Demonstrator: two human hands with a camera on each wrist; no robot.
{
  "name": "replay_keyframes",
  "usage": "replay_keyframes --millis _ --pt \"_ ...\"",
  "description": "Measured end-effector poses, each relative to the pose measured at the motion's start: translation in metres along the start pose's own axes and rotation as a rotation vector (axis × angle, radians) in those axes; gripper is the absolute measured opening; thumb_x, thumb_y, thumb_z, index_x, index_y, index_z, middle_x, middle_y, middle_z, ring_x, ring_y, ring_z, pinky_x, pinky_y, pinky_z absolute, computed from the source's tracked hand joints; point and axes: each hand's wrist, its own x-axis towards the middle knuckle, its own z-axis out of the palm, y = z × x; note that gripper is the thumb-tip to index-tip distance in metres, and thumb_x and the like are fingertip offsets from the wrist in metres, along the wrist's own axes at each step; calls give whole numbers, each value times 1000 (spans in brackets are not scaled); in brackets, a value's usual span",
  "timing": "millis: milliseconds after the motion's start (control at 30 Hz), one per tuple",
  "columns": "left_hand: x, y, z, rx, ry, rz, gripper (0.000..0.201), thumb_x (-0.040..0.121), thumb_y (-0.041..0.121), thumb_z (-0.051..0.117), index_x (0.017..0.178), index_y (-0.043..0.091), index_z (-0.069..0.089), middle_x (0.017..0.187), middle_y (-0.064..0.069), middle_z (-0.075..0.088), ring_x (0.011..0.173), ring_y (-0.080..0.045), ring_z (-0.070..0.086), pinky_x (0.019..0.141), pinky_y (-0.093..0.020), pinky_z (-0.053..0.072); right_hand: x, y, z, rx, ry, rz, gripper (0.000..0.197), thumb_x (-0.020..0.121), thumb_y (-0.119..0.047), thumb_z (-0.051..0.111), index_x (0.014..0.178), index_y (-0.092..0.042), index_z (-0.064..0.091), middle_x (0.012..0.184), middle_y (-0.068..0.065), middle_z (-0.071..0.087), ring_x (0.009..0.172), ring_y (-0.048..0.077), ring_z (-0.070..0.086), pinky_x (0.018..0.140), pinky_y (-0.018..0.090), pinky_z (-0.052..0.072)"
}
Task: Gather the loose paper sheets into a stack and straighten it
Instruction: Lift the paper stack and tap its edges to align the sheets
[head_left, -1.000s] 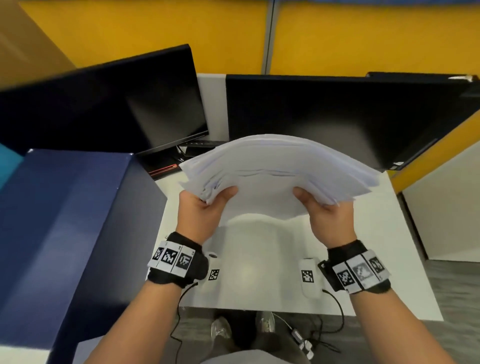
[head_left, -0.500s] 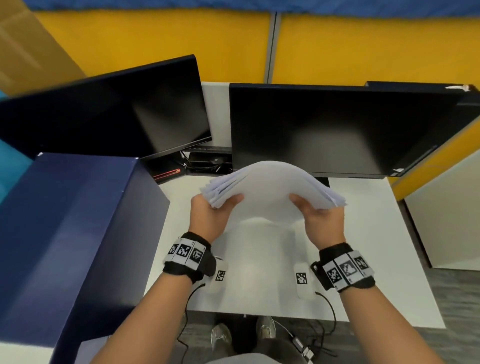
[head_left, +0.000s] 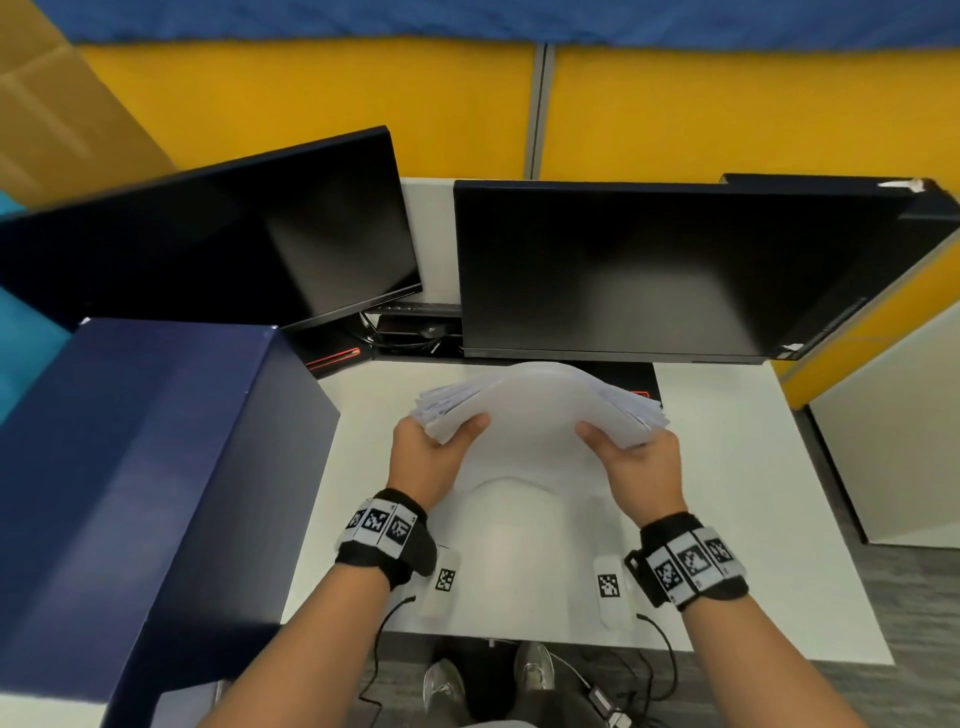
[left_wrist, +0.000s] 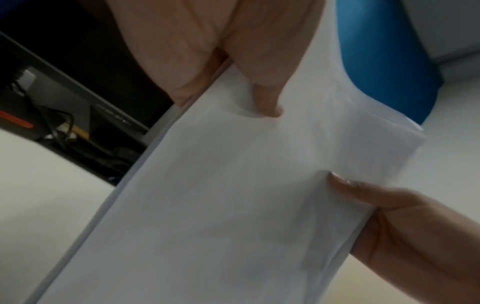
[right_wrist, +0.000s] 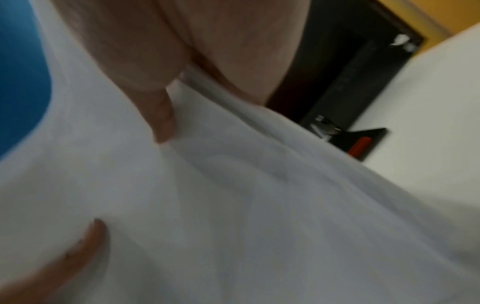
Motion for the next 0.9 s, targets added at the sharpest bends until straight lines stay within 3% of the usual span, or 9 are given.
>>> replay_keyframes --millis 100,233,300,400,533,667,767,833,900 --pt "0 -11 8 14 22 -173 23 80 28 82 99 28 69 95 10 74 87 -2 71 89 -40 58 -2 6 -1 67 -30 148 29 79 -18 80 101 -31 67 100 -10 72 96 7 70 82 24 57" --pt "3 16 9 -173 33 -54 53 74 29 85 120 23 59 110 7 70 98 -1 68 83 -21 57 -2 -12 -4 210 36 54 42 78 -24 80 116 -16 65 107 -3 73 95 7 70 77 23 58" --pt "3 33 12 -218 106 1 51 79 37 76 123 20 57 111 3 68 98 -3 67 77 -14 55 -1 -26 0 239 105 -7 44 75 -36 77 110 -12 66 99 -3 71 86 5 68 72 19 55" --pt "8 54 24 -255 295 -69 35 85 35 73 112 14 64 101 5 68 83 8 65 64 -3 48 8 -42 13 159 258 25 30 79 -40 75 92 -14 68 85 -5 69 76 10 64 69 25 53" --pt "16 60 29 -313 345 -62 25 85 26 76 104 12 67 88 8 68 74 9 65 64 -7 49 18 -50 17 236 345 80 25 80 -38 73 82 -14 67 82 0 67 75 17 62 71 33 54" --pt "18 57 27 -268 336 -54 30 84 27 77 111 19 65 87 9 71 79 2 68 75 -19 58 25 -54 18 177 370 28 18 82 -28 74 87 -12 69 91 -3 69 87 11 63 86 31 53" --pt "18 51 21 -250 239 -18 45 80 24 81 121 23 61 98 4 74 89 -5 71 82 -24 60 27 -52 10 179 319 -5 20 82 -30 75 95 -17 67 95 -6 68 87 5 64 83 27 52" --pt "19 32 10 -232 41 8 70 70 14 88 131 23 55 111 3 72 101 -7 70 84 -22 58 27 -34 -7 230 123 -33 43 77 -12 80 115 -15 60 101 -3 67 87 4 66 77 21 55" --pt "21 6 3 -143 -115 -56 77 60 11 93 128 24 59 113 7 72 104 -7 69 83 -20 59 27 -14 -16 174 -67 26 56 70 5 82 118 -15 60 103 -6 71 92 7 70 80 22 59"
